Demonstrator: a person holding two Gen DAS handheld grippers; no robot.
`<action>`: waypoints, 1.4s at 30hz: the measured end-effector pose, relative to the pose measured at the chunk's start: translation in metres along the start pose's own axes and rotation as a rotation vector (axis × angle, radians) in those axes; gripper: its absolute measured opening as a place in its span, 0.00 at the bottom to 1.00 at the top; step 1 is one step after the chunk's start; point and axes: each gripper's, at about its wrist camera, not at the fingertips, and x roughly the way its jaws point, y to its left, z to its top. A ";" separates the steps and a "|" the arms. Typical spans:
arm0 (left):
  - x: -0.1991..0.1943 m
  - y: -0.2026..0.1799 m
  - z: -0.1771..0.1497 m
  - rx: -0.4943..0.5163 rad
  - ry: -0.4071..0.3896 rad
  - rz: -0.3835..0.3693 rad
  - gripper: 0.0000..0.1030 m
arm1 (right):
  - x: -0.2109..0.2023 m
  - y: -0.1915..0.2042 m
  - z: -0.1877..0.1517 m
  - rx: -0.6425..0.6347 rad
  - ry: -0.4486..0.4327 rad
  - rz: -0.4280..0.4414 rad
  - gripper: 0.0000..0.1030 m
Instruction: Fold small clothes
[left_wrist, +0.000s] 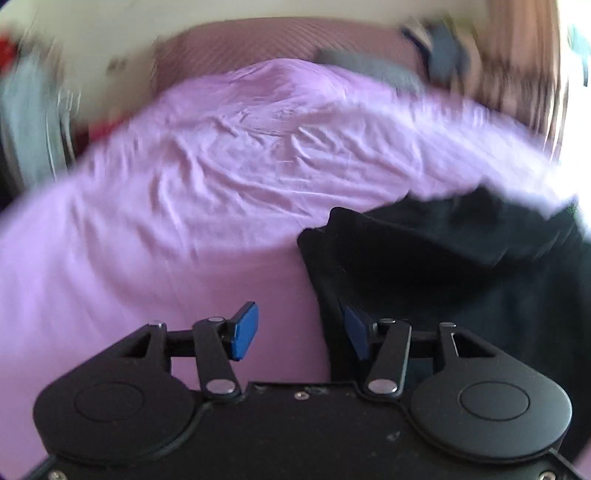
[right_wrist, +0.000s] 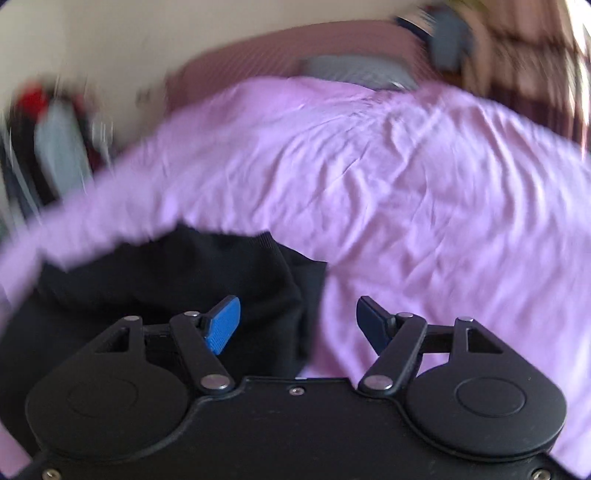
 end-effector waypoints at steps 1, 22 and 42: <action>-0.001 -0.007 -0.004 0.053 -0.002 0.006 0.54 | 0.002 0.001 0.002 -0.037 0.010 -0.005 0.70; 0.059 -0.004 0.024 -0.167 -0.042 -0.301 0.29 | 0.079 0.009 0.022 -0.043 0.012 0.185 0.19; 0.061 0.034 0.008 -0.510 0.097 -0.092 0.62 | 0.064 -0.003 0.011 0.137 -0.029 -0.054 0.43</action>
